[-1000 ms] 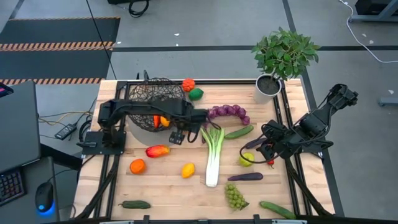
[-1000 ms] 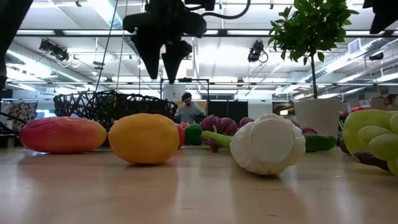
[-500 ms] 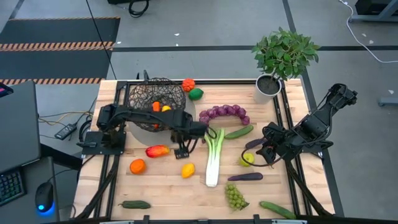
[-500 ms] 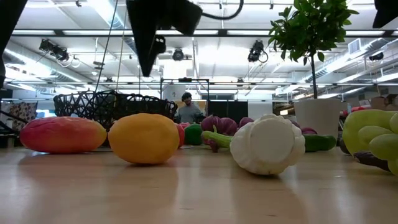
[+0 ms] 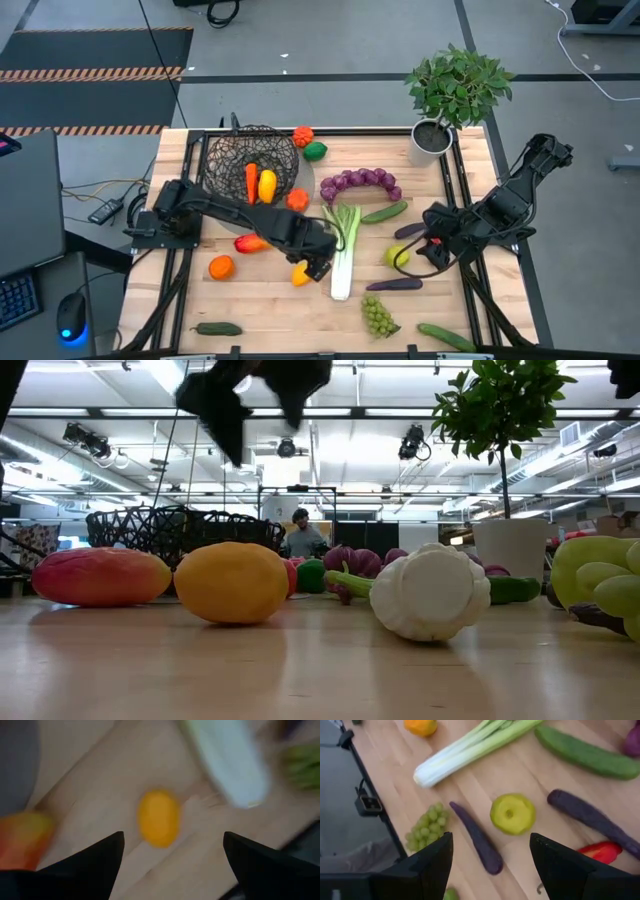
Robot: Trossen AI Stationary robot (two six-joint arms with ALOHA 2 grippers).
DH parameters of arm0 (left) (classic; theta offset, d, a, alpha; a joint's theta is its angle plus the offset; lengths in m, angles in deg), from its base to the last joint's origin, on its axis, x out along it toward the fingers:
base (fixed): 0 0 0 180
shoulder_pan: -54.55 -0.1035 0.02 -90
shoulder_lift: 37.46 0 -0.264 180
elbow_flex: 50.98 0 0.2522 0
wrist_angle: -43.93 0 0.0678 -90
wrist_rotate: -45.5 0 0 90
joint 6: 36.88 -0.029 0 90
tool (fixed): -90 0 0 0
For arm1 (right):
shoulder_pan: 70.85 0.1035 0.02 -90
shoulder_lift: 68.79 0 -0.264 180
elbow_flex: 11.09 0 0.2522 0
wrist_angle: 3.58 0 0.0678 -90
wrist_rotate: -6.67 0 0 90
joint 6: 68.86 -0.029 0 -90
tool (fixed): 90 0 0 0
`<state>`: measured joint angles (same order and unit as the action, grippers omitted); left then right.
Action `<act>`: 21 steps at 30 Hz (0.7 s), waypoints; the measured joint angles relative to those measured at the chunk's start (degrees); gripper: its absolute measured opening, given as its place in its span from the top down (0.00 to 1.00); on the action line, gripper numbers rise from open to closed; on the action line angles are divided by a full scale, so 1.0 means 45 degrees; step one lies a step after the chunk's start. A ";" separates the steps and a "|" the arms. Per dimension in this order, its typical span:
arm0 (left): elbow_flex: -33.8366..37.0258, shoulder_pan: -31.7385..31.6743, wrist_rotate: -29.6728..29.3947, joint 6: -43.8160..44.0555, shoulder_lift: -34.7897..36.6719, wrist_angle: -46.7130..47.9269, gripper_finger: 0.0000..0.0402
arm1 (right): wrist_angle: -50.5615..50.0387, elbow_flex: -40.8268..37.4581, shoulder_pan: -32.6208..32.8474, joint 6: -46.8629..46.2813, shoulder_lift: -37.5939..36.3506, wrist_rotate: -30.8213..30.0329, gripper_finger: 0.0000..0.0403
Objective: Build produce basket
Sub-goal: Put the yellow lemon into the wire basket
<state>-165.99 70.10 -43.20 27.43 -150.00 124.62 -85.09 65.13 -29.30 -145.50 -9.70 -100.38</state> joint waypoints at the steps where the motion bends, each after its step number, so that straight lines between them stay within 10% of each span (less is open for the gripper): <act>1: 0.0005 0.0059 0.0004 0.0210 -0.0168 0.0161 0.13 | 0.0000 0.0000 0.0004 0.0077 0.0000 0.0148 0.34; 21: 0.0010 0.0346 0.0717 0.0900 -0.2552 -0.0966 0.13 | -0.0010 0.0000 0.0018 0.0315 0.0000 0.1134 0.34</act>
<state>-165.95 71.66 -39.97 31.48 -161.48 120.27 -85.13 65.13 -29.22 -144.08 -9.70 -95.28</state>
